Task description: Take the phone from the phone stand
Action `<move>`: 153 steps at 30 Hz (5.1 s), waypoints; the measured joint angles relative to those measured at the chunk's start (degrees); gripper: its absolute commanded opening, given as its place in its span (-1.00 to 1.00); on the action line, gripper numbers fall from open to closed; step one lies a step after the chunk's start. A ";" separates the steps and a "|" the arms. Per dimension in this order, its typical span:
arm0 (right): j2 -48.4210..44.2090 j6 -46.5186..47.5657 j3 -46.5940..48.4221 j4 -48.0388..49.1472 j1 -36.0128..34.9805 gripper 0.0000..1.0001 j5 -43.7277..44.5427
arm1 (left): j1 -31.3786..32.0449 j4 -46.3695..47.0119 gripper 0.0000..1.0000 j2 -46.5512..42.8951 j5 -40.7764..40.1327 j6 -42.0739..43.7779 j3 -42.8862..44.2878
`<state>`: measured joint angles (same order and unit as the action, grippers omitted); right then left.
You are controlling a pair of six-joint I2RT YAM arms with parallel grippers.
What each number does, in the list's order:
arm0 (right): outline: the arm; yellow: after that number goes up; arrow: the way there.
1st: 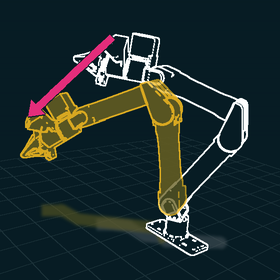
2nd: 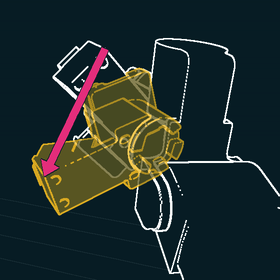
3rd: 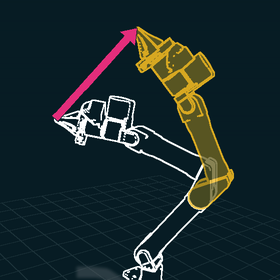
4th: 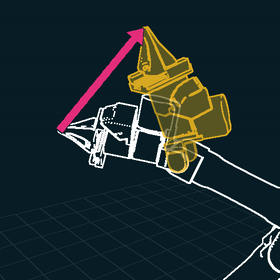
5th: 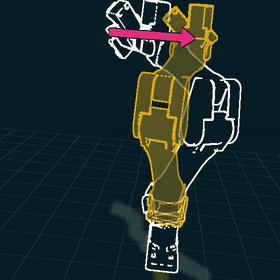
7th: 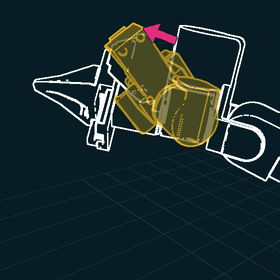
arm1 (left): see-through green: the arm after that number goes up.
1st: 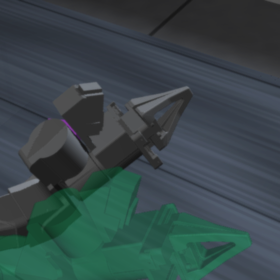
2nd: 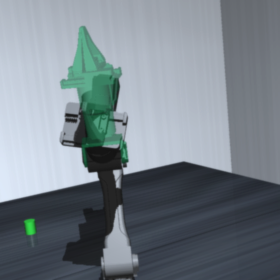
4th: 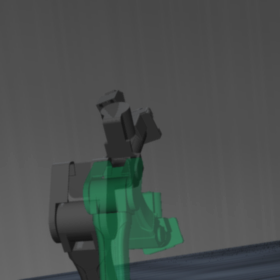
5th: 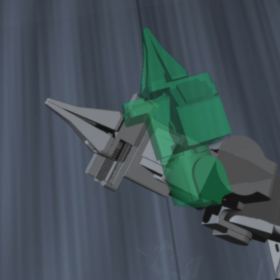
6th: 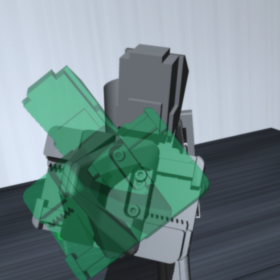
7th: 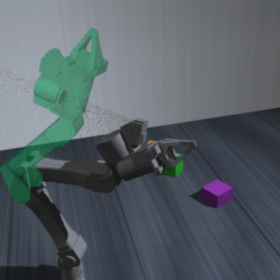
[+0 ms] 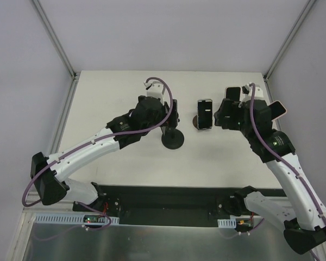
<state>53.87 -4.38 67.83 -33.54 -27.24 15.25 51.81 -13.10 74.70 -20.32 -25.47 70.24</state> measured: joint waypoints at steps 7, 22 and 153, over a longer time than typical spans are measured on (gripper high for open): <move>-4.42 0.50 -7.50 -0.72 5.77 0.92 -6.99 | 1.09 -0.37 0.99 9.18 -9.75 2.97 7.39; -4.90 1.03 -11.65 0.33 7.89 0.93 -13.70 | 2.23 -3.74 -0.16 12.59 -14.60 5.77 9.09; 25.59 21.07 -26.32 58.99 -17.70 -0.98 -24.96 | -6.21 19.41 -1.00 3.28 14.40 16.57 -11.08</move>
<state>79.46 16.69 41.52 25.45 -44.95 -9.72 45.60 6.31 77.97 -5.91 -8.91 59.16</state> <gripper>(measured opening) 0.479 0.125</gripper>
